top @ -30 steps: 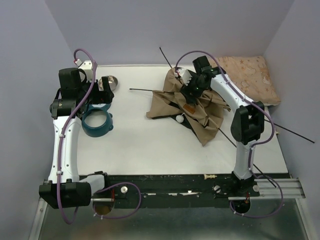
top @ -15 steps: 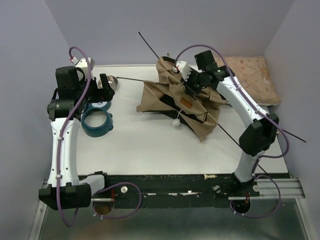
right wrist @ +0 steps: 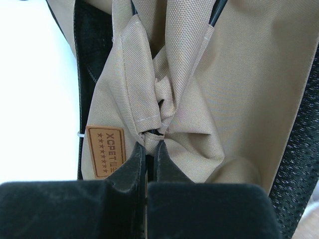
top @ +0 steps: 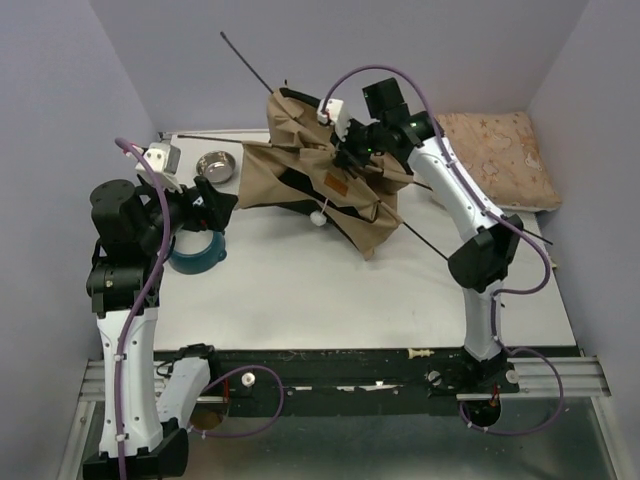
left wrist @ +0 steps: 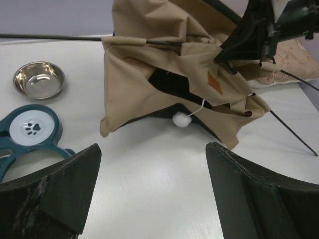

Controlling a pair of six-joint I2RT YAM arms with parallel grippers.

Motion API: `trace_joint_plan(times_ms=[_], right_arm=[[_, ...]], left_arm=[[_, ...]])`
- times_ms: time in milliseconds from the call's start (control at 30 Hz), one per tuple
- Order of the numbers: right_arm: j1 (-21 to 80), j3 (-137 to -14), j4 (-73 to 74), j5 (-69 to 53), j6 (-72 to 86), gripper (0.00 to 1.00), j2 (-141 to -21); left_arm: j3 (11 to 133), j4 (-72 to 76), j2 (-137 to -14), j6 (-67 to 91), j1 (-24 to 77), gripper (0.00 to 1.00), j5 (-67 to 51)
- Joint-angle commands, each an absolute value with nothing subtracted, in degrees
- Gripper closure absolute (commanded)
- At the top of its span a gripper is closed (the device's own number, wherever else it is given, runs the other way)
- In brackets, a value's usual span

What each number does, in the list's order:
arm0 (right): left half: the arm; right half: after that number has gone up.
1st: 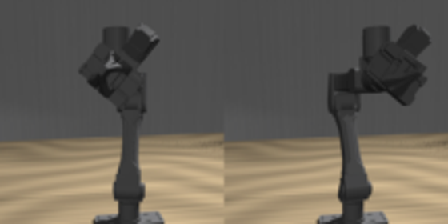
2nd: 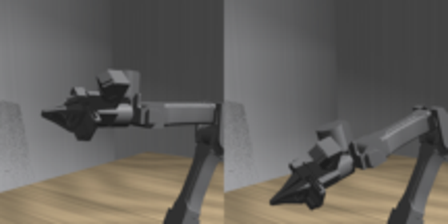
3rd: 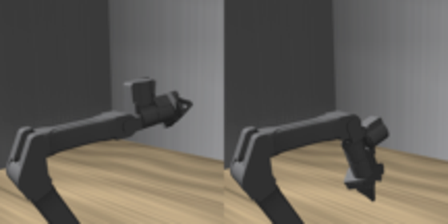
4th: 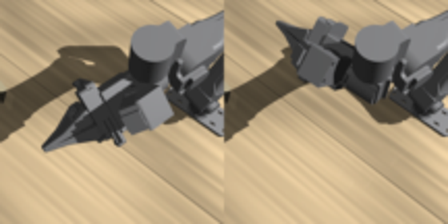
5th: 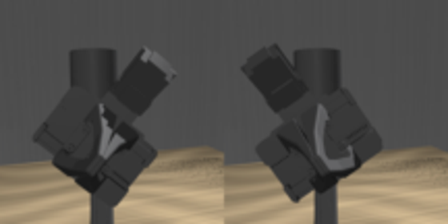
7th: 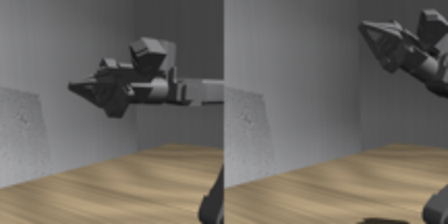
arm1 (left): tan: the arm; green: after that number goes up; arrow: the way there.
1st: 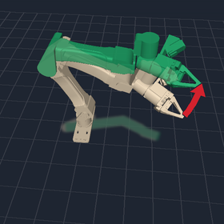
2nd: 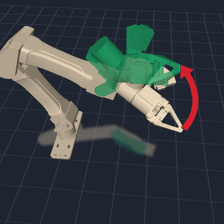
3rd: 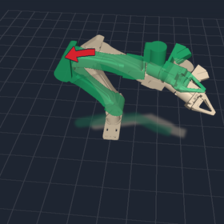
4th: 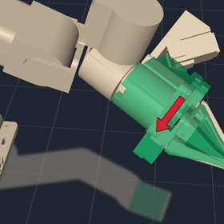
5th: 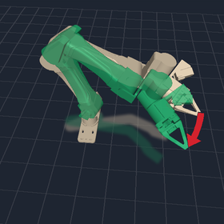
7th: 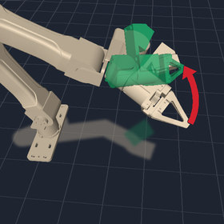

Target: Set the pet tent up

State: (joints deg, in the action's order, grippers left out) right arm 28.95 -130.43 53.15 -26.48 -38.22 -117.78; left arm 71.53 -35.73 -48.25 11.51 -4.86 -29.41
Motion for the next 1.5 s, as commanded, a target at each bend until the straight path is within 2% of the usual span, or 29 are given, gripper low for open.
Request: trace_joint_plan(times_ms=[0,167,233,267,300,333,367,433,533,700,833,967,1133,1300,1467], right_arm=[[31.8,-130.4,47.3,-27.8,-36.7,0.99,-121.7],[33.1,-133.1,41.4,-26.5,-32.7,0.99,-125.9],[33.3,-133.2,39.5,-26.8,-32.0,0.93,-126.8],[33.5,-132.2,38.3,-27.1,-31.8,0.85,-126.8],[33.7,-130.9,36.8,-27.1,-31.7,0.63,-126.4],[33.8,-130.0,35.8,-26.4,-31.9,0.37,-126.0],[33.9,-129.3,35.1,-25.8,-32.1,0.19,-125.3],[33.9,-129.0,35.4,-23.9,-31.5,0.10,-123.0],[33.1,-124.4,39.6,-23.7,-31.8,0.09,-114.6],[28.0,-99.1,44.2,-27.9,-34.7,0.08,-92.6],[19.9,-80.5,57.8,-31.3,-40.9,0.09,-79.9],[12.1,-68.2,71.9,-30.9,-51.1,0.13,-72.3],[6.4,-58.2,75.9,-26.5,-56.8,0.16,-66.6],[5.0,-56.1,71.7,-24.3,-55.5,0.19,-68.7],[4.4,-57.8,67.7,-25.0,-52.0,0.33,-75.6]], left_arm=[[66.7,-34.3,-47.7,15.1,-4.9,0.01,-31.5],[60.5,-30.3,-45.9,18.5,-4.9,0.01,-33.3],[59.4,-30.0,-46.3,19.0,-5.0,0.01,-33.3],[59.2,-29.9,-46.8,19.1,-4.9,0.01,-33.2],[59.2,-29.7,-47.1,19.3,-4.9,0.01,-32.8],[59.2,-29.4,-47.4,19.5,-4.9,0.01,-32.4],[59.2,-28.8,-47.5,19.7,-5.1,0.01,-31.8],[59.2,-27.5,-47.5,20.4,-5.0,0.01,-31.1],[59.2,-26.5,-47.1,21.1,-4.9,0.01,-31.1],[56.9,-25.2,-46.1,20.1,-4.9,0.01,-33.0],[54.2,-23.5,-45.1,20.5,-4.9,0.01,-37.6],[51.3,-21.4,-44.5,20.5,-4.5,0.01,-41.1],[50.4,-21.9,-44.4,19.3,-1.9,0.01,-38.8],[49.0,-21.3,-44.2,19.9,-0.7,0.01,-36.8],[50.6,-23.4,-46.2,17.2,-0.7,0.02,-33.2]])
